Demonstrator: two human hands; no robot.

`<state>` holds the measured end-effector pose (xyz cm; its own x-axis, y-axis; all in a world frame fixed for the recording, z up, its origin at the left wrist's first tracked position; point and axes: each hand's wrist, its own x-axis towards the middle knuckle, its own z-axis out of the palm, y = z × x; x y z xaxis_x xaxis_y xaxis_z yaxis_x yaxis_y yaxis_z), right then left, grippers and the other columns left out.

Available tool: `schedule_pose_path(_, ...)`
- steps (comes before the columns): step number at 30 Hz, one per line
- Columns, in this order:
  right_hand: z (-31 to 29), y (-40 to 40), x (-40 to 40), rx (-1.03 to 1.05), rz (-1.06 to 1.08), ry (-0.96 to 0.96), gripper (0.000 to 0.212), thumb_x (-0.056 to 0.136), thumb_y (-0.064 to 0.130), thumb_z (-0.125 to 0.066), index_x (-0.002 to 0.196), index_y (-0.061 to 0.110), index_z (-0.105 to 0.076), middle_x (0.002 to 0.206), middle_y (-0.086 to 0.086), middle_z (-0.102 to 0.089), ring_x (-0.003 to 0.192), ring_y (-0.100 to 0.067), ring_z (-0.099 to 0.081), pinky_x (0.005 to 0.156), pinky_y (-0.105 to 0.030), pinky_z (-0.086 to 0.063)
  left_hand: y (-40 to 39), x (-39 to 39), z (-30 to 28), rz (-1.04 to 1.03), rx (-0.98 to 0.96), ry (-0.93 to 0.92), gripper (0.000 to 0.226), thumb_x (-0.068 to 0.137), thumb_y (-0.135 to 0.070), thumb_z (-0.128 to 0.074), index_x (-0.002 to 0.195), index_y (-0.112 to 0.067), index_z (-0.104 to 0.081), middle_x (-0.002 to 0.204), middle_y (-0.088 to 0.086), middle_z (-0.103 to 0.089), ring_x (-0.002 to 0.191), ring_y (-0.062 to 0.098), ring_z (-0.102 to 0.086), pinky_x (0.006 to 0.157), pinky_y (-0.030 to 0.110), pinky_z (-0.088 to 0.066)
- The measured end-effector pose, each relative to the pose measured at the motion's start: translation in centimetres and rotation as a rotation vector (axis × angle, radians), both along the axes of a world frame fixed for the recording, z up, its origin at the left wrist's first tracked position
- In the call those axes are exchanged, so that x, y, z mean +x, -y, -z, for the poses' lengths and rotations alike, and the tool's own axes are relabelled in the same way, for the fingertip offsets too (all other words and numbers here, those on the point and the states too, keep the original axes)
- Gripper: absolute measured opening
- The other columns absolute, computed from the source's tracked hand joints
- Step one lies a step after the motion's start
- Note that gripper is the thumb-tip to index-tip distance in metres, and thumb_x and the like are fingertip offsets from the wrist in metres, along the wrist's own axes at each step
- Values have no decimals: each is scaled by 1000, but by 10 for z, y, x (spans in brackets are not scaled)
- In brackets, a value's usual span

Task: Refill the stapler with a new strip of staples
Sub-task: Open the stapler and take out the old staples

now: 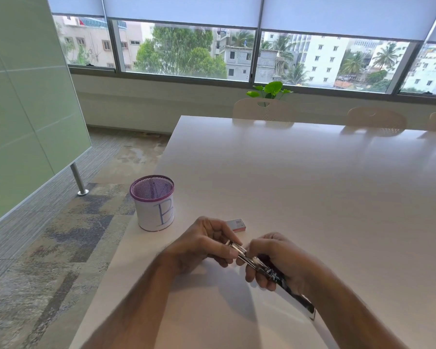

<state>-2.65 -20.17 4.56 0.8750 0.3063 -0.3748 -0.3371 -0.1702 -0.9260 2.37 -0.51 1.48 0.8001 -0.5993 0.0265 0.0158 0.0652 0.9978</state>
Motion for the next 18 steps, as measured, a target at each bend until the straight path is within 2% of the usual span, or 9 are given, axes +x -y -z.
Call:
schedule_pose_path(6,0,-3,1,24,17,-6,25,70,6,-54,89,1,-69,63,-26,-68,36,-23,-56,33,-21,-42,1,-1,-1,-6,-5,-16,27,61,-6,-85,86,-5,-77,69,12,-72,54,20,-65,52,26,-55)
schedule_pose_path(9,0,-3,1,50,39,-17,35,70,-2,-49,102,0,-59,64,-27,-67,38,-26,-57,35,-22,-43,3,-1,-1,-3,-11,-15,25,60,-5,-85,84,-5,-76,71,15,-72,54,21,-65,52,27,-55)
schedule_pose_path(11,1,-1,1,89,49,-26,47,63,1,-48,109,0,-54,67,-28,-67,42,-29,-60,38,-25,-47,3,-1,-1,1,-17,-18,24,60,-4,-85,83,-6,-76,70,14,-72,54,21,-65,52,27,-55)
schedule_pose_path(13,0,1,1,157,57,-24,48,60,1,-48,107,3,-52,72,-29,-67,48,-33,-63,42,-29,-51,2,-1,-2,-1,-25,-25,24,61,-3,-84,83,-6,-76,69,13,-73,53,20,-65,52,26,-55)
schedule_pose_path(16,-3,5,0,249,23,20,31,63,-1,-50,91,6,-59,81,-27,-65,58,-36,-68,46,-33,-56,1,0,-1,-19,-41,-46,24,59,-2,-82,82,-5,-76,67,13,-73,51,19,-66,50,26,-55)
schedule_pose_path(18,-4,9,0,238,-8,63,20,64,-1,-50,78,3,-63,85,-25,-65,64,-37,-70,47,-34,-58,0,2,-1,-47,-43,-59,25,58,-1,-82,81,-5,-76,64,12,-71,49,19,-65,48,25,-55)
